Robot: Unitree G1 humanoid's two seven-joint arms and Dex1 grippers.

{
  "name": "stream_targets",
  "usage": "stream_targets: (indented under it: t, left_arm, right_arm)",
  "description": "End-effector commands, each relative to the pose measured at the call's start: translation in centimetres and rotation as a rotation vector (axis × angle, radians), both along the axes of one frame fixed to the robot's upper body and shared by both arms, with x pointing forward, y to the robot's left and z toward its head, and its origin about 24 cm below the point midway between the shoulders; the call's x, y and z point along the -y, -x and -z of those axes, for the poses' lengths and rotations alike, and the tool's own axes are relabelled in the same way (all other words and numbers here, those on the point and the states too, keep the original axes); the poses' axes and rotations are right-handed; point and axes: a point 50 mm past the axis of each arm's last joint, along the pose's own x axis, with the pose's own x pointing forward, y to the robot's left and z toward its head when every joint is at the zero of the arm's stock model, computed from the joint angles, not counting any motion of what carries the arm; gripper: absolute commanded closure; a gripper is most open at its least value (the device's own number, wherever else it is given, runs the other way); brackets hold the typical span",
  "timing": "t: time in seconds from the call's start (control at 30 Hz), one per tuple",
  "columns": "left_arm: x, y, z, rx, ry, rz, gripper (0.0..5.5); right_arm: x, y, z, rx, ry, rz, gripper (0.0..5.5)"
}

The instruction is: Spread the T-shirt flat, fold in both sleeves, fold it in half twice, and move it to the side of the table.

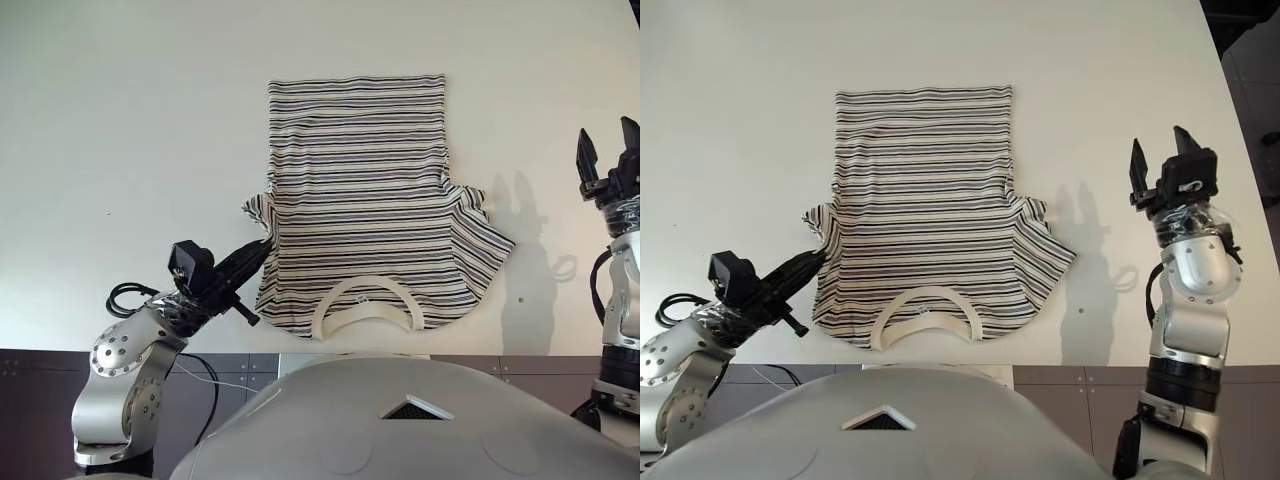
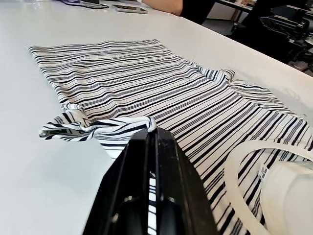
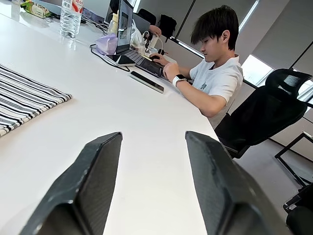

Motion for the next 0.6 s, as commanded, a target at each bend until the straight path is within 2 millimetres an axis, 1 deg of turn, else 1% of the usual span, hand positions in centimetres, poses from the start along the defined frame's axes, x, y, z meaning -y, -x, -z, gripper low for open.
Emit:
stream_targets:
  t: [0.03,0.1,0.17,0.23,0.3,0.37,0.4,0.47,0.5,0.53,0.6]
  left_arm:
    - [2.2,-1.6,-0.5,0.044,-0.111,0.162,5.38]
    - [3.2,-2.1,-0.2,0.052,-0.179,0.241,5.38]
    - [3.7,-2.5,0.5,0.053,-0.249,0.289,5.38]
    - [3.8,-2.9,1.0,0.052,-0.301,0.319,5.03]
    - [3.6,-3.3,1.3,0.046,-0.317,0.324,4.75]
    - [3.4,-3.7,1.1,0.063,-0.317,0.317,4.46]
    - [3.4,-3.9,0.9,0.077,-0.315,0.312,4.41]
    - [3.0,-3.8,0.5,0.117,-0.326,0.310,4.41]
    - [2.6,-3.3,0.7,0.134,-0.365,0.323,4.41]
    - [2.2,-2.7,1.0,0.141,-0.406,0.343,4.41]
    - [1.5,-0.8,2.2,0.137,-0.476,0.385,4.41]
  right_arm:
    - [-0.6,-0.5,0.3,-0.003,-0.001,-0.018,3.11]
    - [-0.9,-0.7,0.5,-0.011,-0.002,-0.028,3.11]
    - [-1.0,-0.9,0.6,-0.017,-0.002,-0.036,3.11]
    - [-1.1,-1.1,0.6,-0.021,0.000,-0.043,3.11]
    - [-1.0,-1.2,0.6,-0.023,0.000,-0.045,3.11]
    - [-0.9,-1.1,0.7,-0.033,0.000,-0.041,3.11]
    - [-0.8,-0.9,0.9,-0.041,-0.002,-0.041,3.11]
    - [-0.7,0.0,1.3,-0.080,-0.037,-0.041,3.11]
    - [-0.7,1.0,1.9,-0.126,-0.081,-0.038,3.11]
    - [-0.7,1.9,2.4,-0.172,-0.132,-0.033,3.11]
    - [-0.7,3.8,3.1,-0.258,-0.268,-0.011,3.11]
